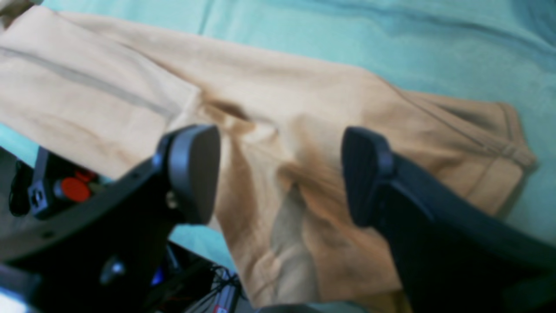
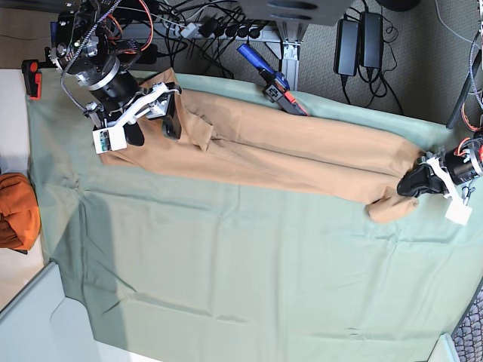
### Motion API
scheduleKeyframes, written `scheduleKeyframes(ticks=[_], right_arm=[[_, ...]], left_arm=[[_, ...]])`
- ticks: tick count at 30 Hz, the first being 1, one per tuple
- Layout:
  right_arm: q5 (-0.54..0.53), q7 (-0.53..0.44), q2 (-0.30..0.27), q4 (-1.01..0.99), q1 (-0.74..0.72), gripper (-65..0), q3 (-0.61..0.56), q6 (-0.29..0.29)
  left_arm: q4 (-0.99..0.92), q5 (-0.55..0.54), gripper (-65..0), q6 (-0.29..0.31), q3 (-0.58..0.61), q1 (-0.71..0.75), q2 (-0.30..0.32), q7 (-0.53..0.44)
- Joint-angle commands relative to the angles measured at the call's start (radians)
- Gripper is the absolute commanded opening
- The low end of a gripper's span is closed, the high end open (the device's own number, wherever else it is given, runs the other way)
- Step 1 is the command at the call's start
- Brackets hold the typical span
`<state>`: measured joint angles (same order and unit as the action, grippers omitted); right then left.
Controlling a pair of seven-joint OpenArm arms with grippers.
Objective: Fold the T-shirt properly
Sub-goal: 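Carry the hem end with the left gripper toward the collar end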
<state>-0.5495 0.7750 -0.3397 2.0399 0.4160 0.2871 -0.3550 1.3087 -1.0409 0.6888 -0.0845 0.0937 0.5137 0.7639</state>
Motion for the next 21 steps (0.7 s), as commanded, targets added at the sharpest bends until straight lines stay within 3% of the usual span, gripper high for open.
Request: scheduleKeyframes(ticks=[1, 11, 21], right_arm=[[-0.008, -0.018, -0.008, 0.016, -0.003, -21.3, 0.008, -0.096], [-0.016, -0.023, -0.008, 0.016, -0.007, -21.3, 0.045, -0.095], [-0.045, -0.023, -0.009, 0.016, -0.008, -21.3, 0.15, -0.095]], left_arm=[[0.011, -0.008, -65.0, 0.009, -0.008, -0.013, 0.015, -0.02], [0.012, 0.027, -65.0, 0.009, -0.122, -0.043, 0.022, -0.021], [-0.067, 0.285, -65.0, 0.009, -0.069, -0.26, 0.039, -0.169]])
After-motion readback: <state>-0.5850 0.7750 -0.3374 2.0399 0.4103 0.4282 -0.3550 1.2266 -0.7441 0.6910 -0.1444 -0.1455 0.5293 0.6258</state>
